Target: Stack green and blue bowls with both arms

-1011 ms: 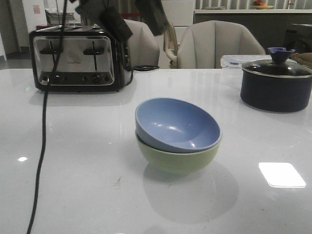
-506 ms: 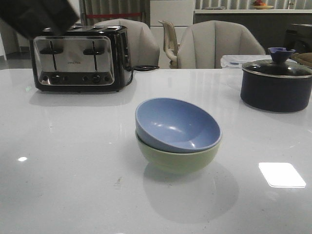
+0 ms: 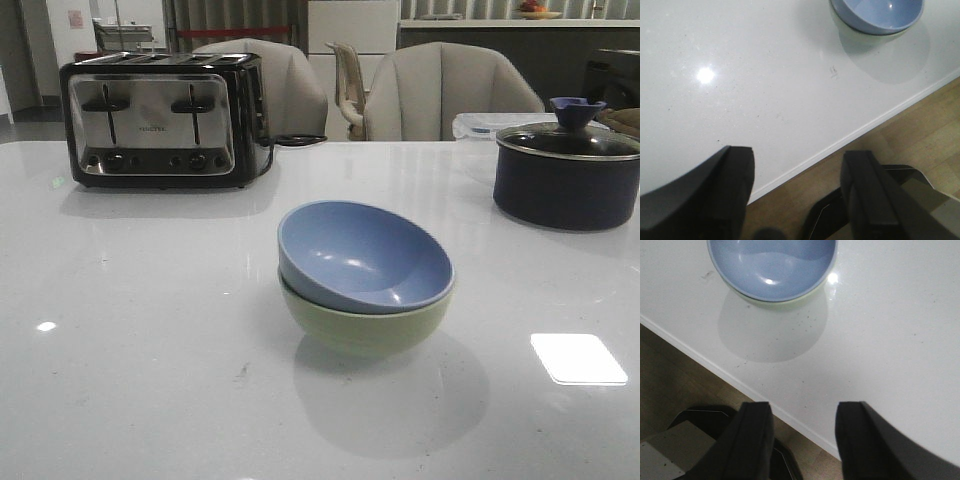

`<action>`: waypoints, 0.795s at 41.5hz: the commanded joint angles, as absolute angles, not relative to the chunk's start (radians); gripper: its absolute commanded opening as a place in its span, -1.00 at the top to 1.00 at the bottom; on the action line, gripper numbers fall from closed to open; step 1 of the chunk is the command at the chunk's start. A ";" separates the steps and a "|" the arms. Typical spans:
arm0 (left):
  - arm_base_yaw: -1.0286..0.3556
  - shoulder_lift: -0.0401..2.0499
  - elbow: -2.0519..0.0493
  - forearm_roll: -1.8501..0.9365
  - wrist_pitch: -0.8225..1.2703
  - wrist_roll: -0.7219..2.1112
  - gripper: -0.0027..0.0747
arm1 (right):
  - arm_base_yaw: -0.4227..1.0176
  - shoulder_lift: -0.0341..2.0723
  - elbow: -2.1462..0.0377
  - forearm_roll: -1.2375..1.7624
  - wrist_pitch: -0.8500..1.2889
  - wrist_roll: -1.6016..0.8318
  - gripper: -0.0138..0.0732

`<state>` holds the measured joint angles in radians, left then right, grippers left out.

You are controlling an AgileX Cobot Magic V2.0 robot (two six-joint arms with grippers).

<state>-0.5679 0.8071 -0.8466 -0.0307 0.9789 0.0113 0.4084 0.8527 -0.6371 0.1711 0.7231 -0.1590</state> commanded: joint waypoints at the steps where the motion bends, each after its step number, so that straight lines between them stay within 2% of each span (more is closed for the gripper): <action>1: -0.574 0.793 -0.869 -0.028 0.906 -0.007 -0.20 | 0.406 0.848 -0.665 0.174 0.672 -0.166 -0.28; 4: -0.574 0.793 -0.869 -0.028 0.906 -0.007 -0.17 | 0.406 0.848 -0.665 0.174 0.672 -0.166 -0.19; 7: -0.574 0.793 -0.869 -0.028 0.905 -0.007 -0.06 | 0.406 0.848 -0.665 0.174 0.674 -0.166 -0.01; 10: -0.574 0.793 -0.869 -0.028 0.898 -0.007 0.11 | 0.406 0.848 -0.665 0.174 0.675 -0.166 0.24; 17: -0.574 0.793 -0.869 -0.028 0.880 -0.007 0.49 | 0.406 0.848 -0.665 0.174 0.675 -0.166 0.57; 21: -0.574 0.793 -0.869 -0.028 0.880 -0.007 0.67 | 0.406 0.848 -0.665 0.174 0.675 -0.166 0.60; 33: -0.574 0.793 -0.869 -0.036 0.889 -0.007 0.67 | 0.406 0.848 -0.665 0.175 0.670 -0.166 0.60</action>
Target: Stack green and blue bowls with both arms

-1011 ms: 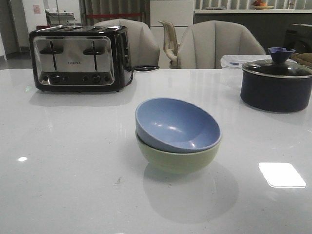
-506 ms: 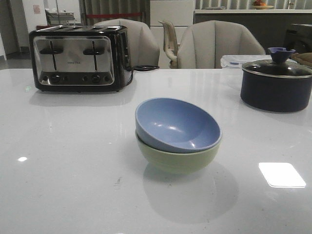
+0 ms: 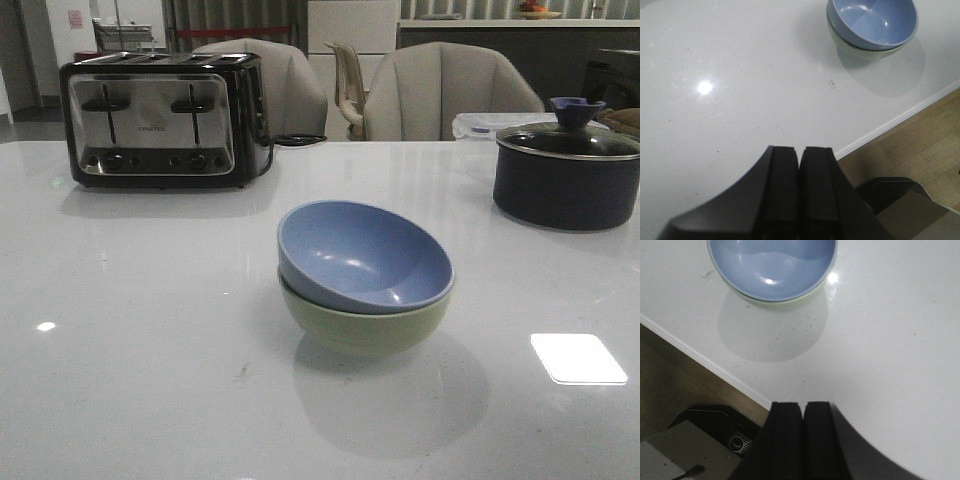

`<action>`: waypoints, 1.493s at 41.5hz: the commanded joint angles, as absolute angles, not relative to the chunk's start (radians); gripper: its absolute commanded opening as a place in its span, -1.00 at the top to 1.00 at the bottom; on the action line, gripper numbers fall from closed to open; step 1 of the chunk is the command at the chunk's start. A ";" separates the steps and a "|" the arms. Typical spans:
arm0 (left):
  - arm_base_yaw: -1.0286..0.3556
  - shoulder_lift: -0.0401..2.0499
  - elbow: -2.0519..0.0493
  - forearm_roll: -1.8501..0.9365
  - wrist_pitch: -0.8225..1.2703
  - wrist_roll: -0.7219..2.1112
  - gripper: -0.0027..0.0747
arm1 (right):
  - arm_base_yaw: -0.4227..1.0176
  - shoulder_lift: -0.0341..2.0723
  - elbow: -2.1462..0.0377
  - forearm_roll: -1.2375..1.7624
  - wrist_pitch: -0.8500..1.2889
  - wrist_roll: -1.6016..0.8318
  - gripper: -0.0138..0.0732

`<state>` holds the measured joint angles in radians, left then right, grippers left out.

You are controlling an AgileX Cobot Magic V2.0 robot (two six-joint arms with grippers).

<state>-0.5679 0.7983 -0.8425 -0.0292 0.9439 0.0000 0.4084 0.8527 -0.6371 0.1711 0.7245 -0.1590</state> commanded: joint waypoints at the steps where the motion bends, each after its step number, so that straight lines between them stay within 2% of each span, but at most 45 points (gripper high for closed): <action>1: -0.574 0.793 -0.869 -0.036 0.889 -0.007 0.67 | 0.406 0.848 -0.665 0.175 0.671 -0.166 0.60; 14: -0.574 0.790 -0.867 -0.036 0.886 -0.007 0.67 | 0.406 0.848 -0.665 0.175 0.671 -0.166 0.60; 18: -0.530 0.734 -0.854 0.009 0.858 0.000 0.67 | 0.406 0.848 -0.665 0.175 0.671 -0.166 0.60; 24: -0.387 0.597 -0.730 0.012 0.644 0.000 0.67 | 0.406 0.848 -0.665 0.175 0.671 -0.166 0.60; 31: -0.229 0.365 -0.432 0.000 0.288 0.000 0.67 | 0.406 0.848 -0.665 0.175 0.671 -0.166 0.60; 34: -0.184 0.261 -0.320 0.000 0.201 0.000 0.67 | 0.406 0.848 -0.665 0.175 0.671 -0.166 0.60; 41: -0.114 0.080 -0.130 0.000 0.069 0.000 0.67 | 0.406 0.848 -0.665 0.175 0.671 -0.166 0.60; 47: -0.085 0.021 -0.032 0.000 -0.026 0.000 0.67 | 0.406 0.848 -0.665 0.175 0.671 -0.166 0.60; 62: -0.036 -0.028 0.008 0.000 -0.061 0.000 0.67 | 0.406 0.848 -0.665 0.175 0.675 -0.166 0.60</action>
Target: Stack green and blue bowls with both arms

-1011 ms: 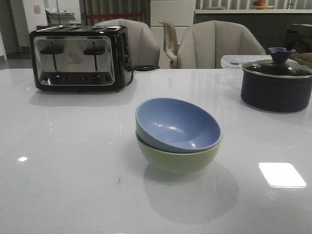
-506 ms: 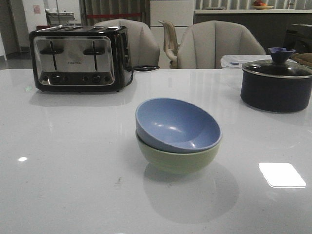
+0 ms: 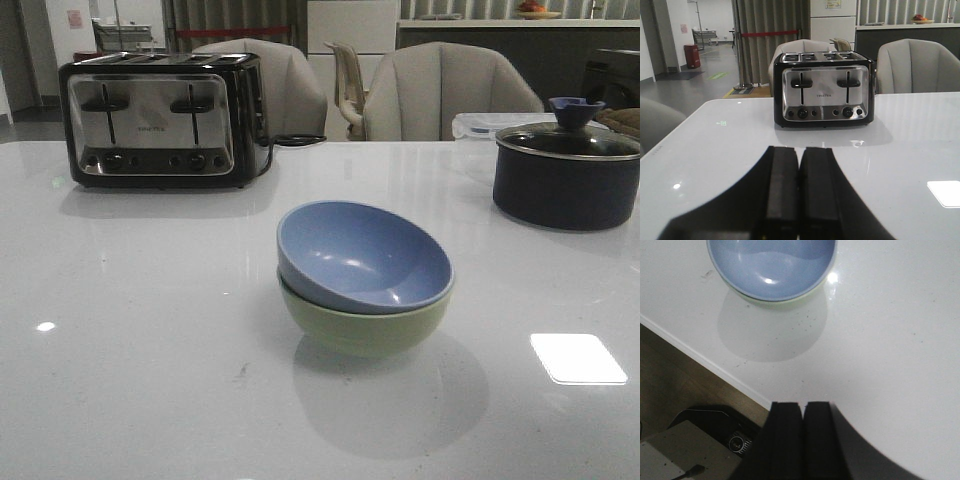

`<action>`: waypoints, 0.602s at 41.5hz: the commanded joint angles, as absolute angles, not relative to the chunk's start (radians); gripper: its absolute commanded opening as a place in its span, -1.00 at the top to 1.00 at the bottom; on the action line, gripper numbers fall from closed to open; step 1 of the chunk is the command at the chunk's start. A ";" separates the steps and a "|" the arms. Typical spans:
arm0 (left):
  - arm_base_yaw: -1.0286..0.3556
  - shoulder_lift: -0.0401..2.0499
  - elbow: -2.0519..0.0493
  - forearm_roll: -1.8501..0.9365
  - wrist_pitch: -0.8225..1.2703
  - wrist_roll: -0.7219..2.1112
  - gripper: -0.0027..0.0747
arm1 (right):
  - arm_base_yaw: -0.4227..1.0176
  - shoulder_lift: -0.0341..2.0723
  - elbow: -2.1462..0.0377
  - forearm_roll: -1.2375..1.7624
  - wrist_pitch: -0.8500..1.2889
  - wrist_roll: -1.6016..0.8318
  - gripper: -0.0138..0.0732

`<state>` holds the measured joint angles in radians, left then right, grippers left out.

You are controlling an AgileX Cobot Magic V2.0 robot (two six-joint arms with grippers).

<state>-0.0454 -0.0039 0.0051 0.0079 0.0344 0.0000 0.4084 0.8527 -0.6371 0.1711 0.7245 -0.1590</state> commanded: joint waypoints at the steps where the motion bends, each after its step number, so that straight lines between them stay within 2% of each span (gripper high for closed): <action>1: -0.036 -0.028 0.008 0.000 -0.061 0.000 0.67 | 0.406 0.848 -0.665 0.175 0.675 -0.166 0.60; 25: -0.034 -0.028 0.026 0.000 -0.099 0.000 0.67 | 0.406 0.848 -0.665 0.175 0.675 -0.166 0.60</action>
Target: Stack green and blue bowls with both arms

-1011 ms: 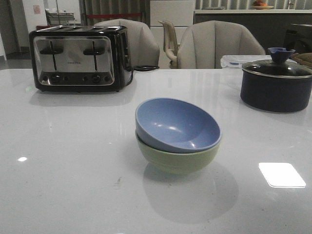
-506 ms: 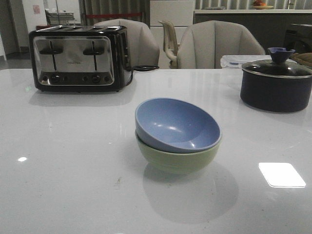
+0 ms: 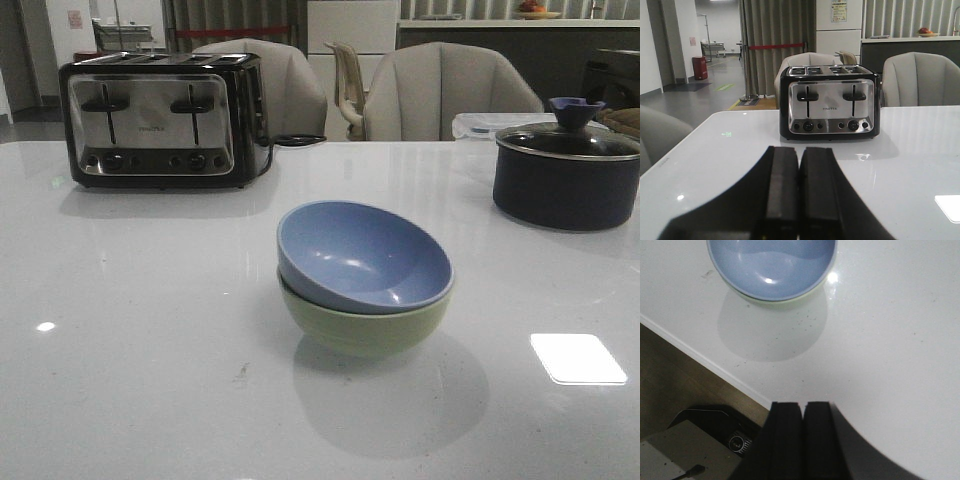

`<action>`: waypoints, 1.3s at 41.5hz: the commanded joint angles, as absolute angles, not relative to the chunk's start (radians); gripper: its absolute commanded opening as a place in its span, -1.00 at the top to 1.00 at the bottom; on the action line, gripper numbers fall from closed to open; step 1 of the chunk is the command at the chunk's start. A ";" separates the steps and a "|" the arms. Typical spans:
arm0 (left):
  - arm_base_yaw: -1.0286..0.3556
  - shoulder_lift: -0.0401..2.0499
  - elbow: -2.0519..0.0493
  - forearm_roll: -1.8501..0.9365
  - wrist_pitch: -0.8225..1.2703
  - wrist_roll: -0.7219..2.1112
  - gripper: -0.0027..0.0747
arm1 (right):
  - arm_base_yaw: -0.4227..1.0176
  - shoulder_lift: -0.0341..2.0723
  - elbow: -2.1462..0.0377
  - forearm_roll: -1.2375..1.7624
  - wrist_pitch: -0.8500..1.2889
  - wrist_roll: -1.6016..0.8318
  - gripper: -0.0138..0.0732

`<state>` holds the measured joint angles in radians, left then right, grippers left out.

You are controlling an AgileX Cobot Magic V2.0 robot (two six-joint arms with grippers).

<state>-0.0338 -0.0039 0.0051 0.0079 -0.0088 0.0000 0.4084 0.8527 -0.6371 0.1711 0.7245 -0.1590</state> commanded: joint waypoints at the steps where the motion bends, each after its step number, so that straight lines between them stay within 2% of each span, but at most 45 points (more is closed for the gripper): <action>1: -0.034 -0.028 0.026 0.000 -0.098 0.000 0.67 | 0.406 0.848 -0.665 0.175 0.675 -0.166 0.60; 44: -0.046 -0.025 0.026 0.000 -0.097 0.000 0.67 | 0.403 0.847 -0.660 0.159 0.666 -0.166 0.60; 48: -0.046 -0.025 0.026 0.000 -0.097 0.000 0.67 | 0.364 0.785 -0.647 0.076 0.630 -0.166 0.60; 54: -0.046 -0.025 0.026 0.000 -0.097 0.000 0.67 | 0.231 0.603 -0.524 0.050 0.472 -0.166 0.60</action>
